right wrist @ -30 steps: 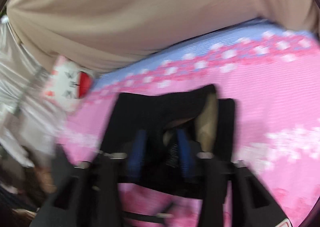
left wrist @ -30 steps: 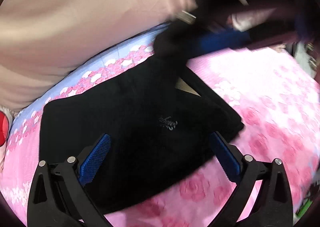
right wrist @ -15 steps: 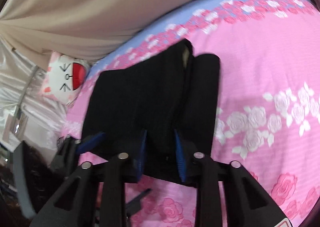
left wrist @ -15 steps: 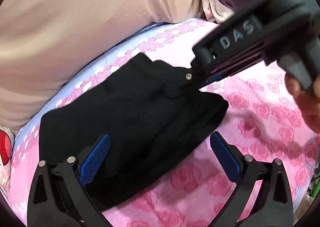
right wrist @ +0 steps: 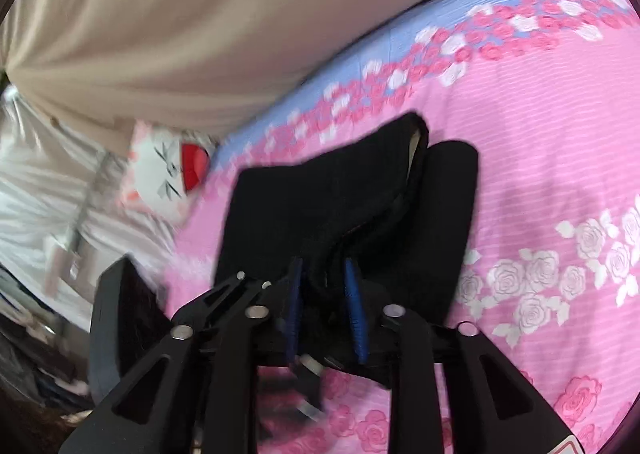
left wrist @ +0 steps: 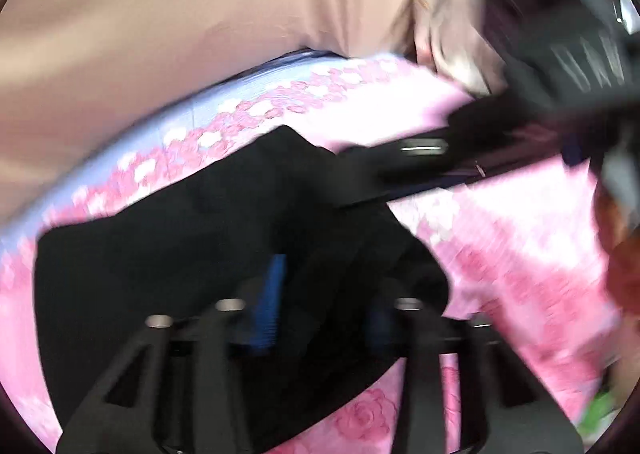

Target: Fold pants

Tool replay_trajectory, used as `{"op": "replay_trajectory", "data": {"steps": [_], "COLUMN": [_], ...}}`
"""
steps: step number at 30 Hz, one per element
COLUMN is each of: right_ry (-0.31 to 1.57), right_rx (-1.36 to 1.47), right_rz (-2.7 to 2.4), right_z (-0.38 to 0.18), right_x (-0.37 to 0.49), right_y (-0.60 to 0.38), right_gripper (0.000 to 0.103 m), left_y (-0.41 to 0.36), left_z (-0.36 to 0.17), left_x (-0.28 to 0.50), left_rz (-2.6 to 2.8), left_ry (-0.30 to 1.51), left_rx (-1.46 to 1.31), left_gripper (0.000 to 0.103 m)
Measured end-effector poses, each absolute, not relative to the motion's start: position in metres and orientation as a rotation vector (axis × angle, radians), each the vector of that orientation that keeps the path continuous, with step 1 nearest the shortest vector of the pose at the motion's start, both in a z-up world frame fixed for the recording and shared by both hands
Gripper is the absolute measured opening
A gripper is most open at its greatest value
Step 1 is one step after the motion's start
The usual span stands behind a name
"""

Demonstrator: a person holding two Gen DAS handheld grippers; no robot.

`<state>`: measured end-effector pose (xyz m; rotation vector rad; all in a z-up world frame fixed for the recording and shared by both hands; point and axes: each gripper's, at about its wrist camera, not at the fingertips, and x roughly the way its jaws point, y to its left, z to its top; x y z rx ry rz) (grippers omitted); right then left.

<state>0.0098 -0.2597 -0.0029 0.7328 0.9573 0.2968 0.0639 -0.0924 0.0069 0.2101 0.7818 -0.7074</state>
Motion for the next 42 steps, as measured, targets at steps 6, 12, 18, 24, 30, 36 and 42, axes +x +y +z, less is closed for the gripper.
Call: {"op": "replay_trajectory", "data": {"steps": [6, 12, 18, 24, 30, 36, 42], "right_ry": [0.872, 0.903, 0.994, 0.999, 0.899, 0.898, 0.936], "right_rx": [0.597, 0.545, 0.357, 0.352, 0.327, 0.097, -0.143], "right_rz": [0.093, 0.115, 0.028, -0.028, -0.065, 0.128, 0.315], "right_z": [0.017, 0.005, -0.026, -0.040, -0.012, -0.006, -0.035], "right_x": [-0.027, -0.029, -0.036, -0.051, -0.062, -0.011, 0.047], "right_y": [-0.273, -0.252, -0.221, -0.228, -0.233, -0.145, -0.036], "right_gripper": [0.058, 0.059, 0.069, 0.069, 0.069, 0.069, 0.069], "left_y": [-0.028, -0.032, -0.036, -0.019, 0.136, 0.246, 0.285], "left_z": [0.030, 0.009, 0.001, 0.020, 0.102, 0.119, 0.079], "left_x": [0.093, 0.083, 0.083, 0.082, 0.074, 0.040, 0.034], "left_rz": [-0.853, -0.916, -0.879, -0.818, -0.574, -0.277, -0.147], "left_ry": [0.838, 0.886, 0.901, 0.841, 0.580, 0.480, 0.542], "left_rx": [-0.053, -0.123, -0.137, -0.183, -0.367, -0.382, -0.415], "left_gripper": [0.022, 0.034, 0.033, 0.013, 0.013, 0.013, 0.013]}}
